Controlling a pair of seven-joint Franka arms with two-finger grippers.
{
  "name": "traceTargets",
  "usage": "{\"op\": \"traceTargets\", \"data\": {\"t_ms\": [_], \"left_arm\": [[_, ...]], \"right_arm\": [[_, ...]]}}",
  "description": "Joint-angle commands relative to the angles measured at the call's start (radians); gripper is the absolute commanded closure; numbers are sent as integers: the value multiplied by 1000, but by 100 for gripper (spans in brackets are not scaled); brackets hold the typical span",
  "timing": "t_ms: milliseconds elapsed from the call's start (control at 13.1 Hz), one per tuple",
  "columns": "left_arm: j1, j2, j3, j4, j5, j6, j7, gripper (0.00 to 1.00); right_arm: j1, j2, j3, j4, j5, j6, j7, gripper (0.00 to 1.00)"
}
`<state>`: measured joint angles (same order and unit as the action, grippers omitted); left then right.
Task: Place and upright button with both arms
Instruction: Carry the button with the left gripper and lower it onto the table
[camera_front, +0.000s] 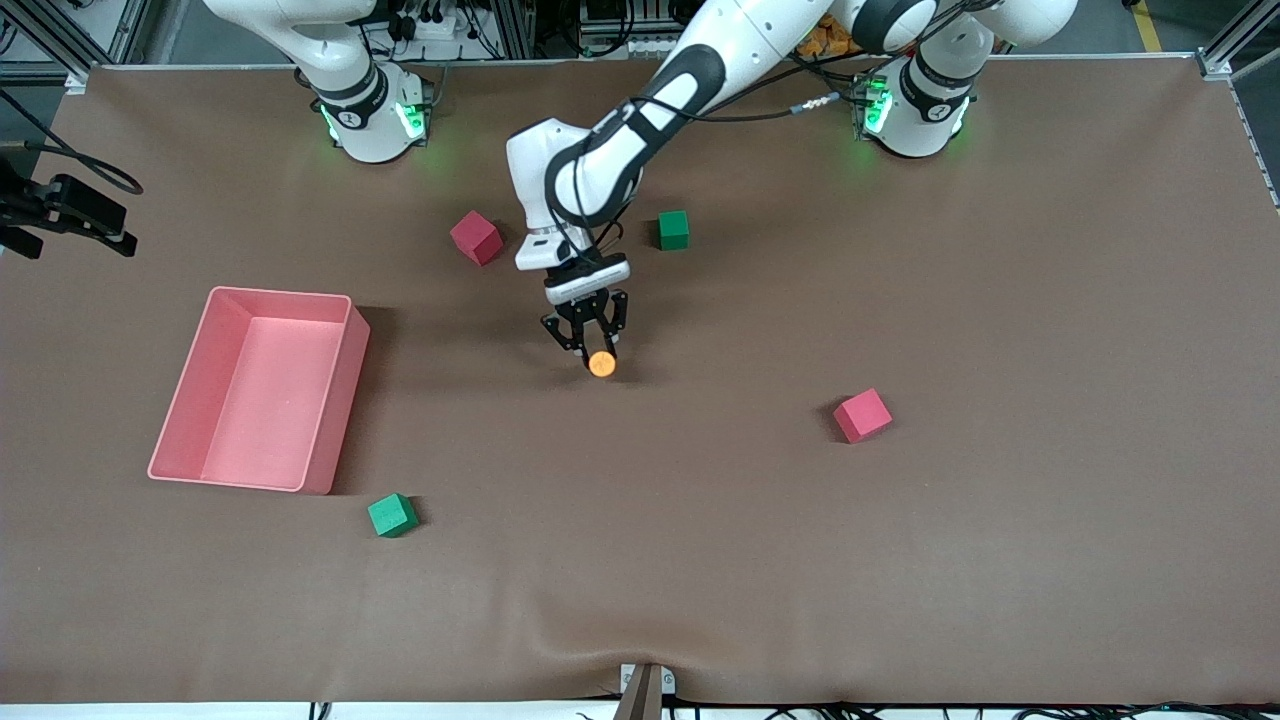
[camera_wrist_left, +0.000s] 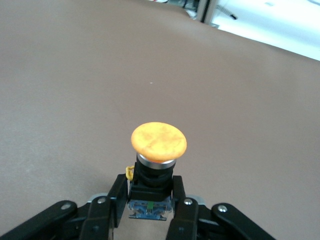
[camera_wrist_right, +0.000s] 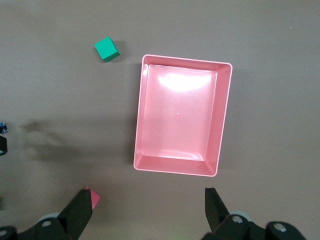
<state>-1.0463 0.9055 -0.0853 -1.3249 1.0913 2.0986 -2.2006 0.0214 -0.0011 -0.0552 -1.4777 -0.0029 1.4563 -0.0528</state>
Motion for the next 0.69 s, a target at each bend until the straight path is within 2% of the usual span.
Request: {"op": "traceTargets", "data": {"t_ms": [0,153,458,610], "left_arm": [[-34,19,13,-16,119,-6,-44,100],[-54,70,15,-14,186,-49,-60,100],[-75,147,15,-16,355,-90,-233,100],[-75,159,13,-16,374,-103,-261,100]], "right_arm": [[-12,3,5,10,18,-10,-7,0],[-14,0,5,10,18,-10,-7,0],[-15,0,5,8,18,-10,-7,0],[-15,3,5,8,18,-11,-7,0]]}}
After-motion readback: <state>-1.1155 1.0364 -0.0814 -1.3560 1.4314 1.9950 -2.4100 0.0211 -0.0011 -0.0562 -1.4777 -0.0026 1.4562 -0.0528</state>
